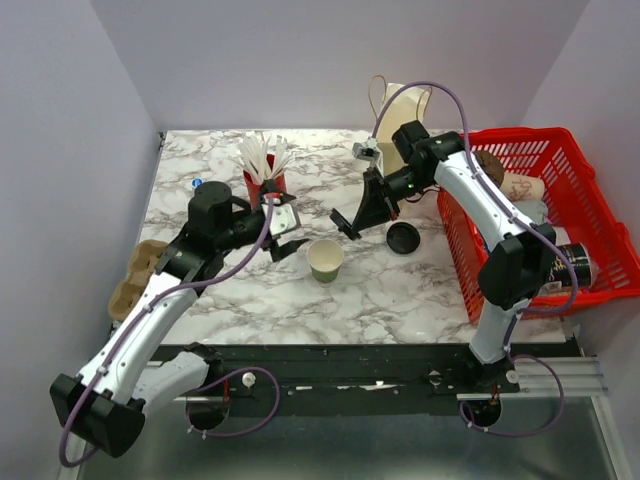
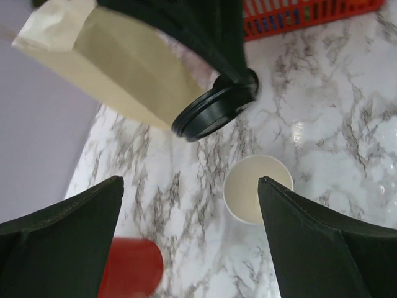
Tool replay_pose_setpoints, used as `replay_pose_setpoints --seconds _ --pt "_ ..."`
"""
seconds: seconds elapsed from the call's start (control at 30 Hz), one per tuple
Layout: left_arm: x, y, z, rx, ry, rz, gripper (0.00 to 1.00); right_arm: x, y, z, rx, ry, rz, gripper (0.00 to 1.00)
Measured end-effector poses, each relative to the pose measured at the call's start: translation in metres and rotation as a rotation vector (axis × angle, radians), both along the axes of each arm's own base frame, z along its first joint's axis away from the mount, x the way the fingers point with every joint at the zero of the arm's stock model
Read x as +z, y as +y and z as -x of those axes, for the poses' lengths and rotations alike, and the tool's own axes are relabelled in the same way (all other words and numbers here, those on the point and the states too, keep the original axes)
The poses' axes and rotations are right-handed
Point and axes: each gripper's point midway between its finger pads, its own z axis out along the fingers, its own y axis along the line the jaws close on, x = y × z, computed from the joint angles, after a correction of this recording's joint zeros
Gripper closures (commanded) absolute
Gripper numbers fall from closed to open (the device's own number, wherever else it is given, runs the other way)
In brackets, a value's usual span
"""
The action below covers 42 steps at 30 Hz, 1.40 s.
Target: Pack the takeout coffee
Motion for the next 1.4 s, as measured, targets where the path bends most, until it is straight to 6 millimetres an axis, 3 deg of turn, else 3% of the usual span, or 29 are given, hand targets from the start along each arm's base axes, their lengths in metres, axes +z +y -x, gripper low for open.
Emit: replay_pose_setpoints --seconds 0.13,0.23,0.4,0.57,0.83,1.4 --pt "-0.003 0.031 -0.003 0.235 0.124 0.1 0.01 0.011 0.013 0.006 0.017 0.14 -0.091 0.99" --pt "-0.015 0.037 -0.003 0.315 0.222 0.141 0.02 0.004 0.023 0.007 0.035 0.224 -0.111 0.99" --pt "-0.036 0.038 -0.003 0.367 0.332 0.156 0.02 -0.012 0.042 0.024 0.072 0.33 -0.106 0.99" --pt "-0.049 0.039 -0.002 0.383 0.369 0.152 0.02 -0.043 0.049 0.033 -0.036 0.392 -0.026 0.99" --pt "-0.059 0.039 -0.003 0.395 0.39 0.165 0.02 -0.025 0.065 0.0 -0.235 0.336 -0.123 0.99" --pt "-0.074 0.035 -0.011 0.425 0.45 0.2 0.02 -0.042 0.066 0.008 -0.229 0.454 -0.177 0.98"
